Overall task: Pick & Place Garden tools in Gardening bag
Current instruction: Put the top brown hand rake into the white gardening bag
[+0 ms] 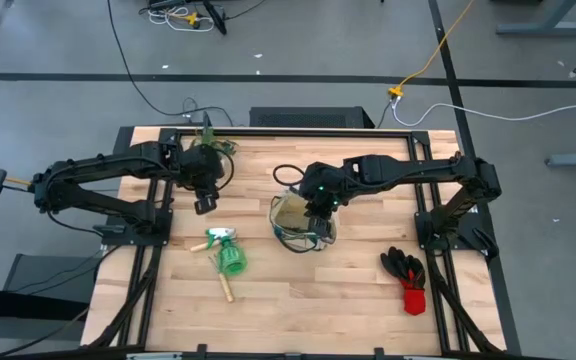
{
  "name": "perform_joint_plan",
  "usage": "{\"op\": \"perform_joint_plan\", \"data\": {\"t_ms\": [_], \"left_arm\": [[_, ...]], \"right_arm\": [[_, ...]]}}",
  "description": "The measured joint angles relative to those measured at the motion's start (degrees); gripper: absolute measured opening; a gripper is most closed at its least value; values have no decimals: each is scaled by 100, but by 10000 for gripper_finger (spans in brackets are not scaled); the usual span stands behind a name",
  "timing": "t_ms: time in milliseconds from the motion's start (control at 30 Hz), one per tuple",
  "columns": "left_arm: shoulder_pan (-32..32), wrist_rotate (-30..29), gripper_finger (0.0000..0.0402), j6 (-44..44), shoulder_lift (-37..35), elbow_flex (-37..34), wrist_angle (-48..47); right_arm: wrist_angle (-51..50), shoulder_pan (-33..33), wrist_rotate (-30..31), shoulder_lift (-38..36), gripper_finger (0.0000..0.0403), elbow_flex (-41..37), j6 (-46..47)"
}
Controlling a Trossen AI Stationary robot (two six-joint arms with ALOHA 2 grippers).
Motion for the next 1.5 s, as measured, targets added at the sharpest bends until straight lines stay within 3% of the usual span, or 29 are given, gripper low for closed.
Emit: {"op": "perform_joint_plan", "data": {"t_ms": [200,400,733,1100,1500], "left_arm": [[-2,81,92,-449,-2,-105,-610],[-53,827,92,-742,-2,-566,-595],[-742,1282,92,-1914,0,-1399,-529],[-1886,1451,92,-3058,2,-1882,294],[-2771,1194,92,-3981,0,-2411,855]], "right_arm": [[-15,0,3,-2,102,229,-238],[-24,0,240,-2,102,281,-408],[-17,2,299,-2,102,281,-406],[89,2,302,-2,102,281,-406],[495,0,302,-2,102,281,-253]]}}
